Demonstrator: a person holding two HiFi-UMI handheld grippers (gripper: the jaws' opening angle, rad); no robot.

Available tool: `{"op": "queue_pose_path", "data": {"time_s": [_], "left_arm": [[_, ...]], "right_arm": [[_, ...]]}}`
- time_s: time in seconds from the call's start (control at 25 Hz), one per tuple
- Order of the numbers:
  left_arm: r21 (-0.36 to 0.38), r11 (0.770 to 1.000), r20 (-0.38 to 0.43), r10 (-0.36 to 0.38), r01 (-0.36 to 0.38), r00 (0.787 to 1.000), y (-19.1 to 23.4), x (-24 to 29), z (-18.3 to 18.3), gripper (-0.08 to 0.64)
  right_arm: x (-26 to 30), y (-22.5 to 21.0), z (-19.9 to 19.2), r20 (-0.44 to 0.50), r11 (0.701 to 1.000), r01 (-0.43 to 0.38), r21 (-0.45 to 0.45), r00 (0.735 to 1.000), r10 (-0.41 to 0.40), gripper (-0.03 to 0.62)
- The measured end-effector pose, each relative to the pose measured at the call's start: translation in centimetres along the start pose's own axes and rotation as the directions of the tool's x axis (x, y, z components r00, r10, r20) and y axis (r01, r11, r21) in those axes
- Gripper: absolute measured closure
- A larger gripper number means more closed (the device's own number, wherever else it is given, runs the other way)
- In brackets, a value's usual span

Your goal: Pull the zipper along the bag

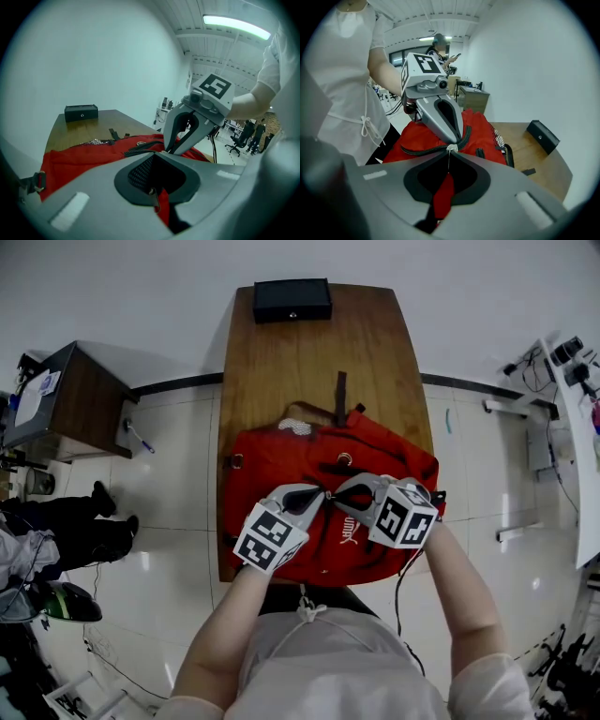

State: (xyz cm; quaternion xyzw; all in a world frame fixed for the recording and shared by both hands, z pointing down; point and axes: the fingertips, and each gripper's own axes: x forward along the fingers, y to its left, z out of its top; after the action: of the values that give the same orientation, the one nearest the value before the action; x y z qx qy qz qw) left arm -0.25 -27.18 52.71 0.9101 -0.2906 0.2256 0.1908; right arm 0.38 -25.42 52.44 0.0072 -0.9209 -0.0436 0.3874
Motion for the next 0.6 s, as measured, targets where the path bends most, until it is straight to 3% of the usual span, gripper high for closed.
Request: {"op": "queue_pose_path", "data": {"time_s": [0.16, 0.28, 0.52, 0.6], "left_arm": [[-0.064, 0.997, 0.022, -0.032, 0.033, 0.999, -0.1, -0.3, -0.1, 0.552], [-0.126, 0.989, 0.043, -0.073, 0.078, 0.996, -0.3, -0.6, -0.2, 0.552], [-0.145, 0.983, 0.065, -0.100, 0.109, 0.993, -0.8, -0.7, 0.0, 0.552], [-0.139, 0.984, 0.067, -0.100, 0.109, 0.993, -0.8, -0.9, 0.1, 0.552]], "right_arm": [[-0.4, 0.7, 0.1, -0.042, 0.994, 0.047, -0.094, 0.998, -0.051, 0.583], [-0.8, 1.1, 0.3, -0.054, 0.996, 0.042, -0.083, 0.997, -0.046, 0.583], [-1.5, 1.4, 0.4, -0.108, 0.991, 0.066, -0.116, 0.991, -0.078, 0.583], [-1.6, 1.4, 0.6, -0.110, 0.994, 0.058, -0.087, 0.992, -0.068, 0.583]]}}
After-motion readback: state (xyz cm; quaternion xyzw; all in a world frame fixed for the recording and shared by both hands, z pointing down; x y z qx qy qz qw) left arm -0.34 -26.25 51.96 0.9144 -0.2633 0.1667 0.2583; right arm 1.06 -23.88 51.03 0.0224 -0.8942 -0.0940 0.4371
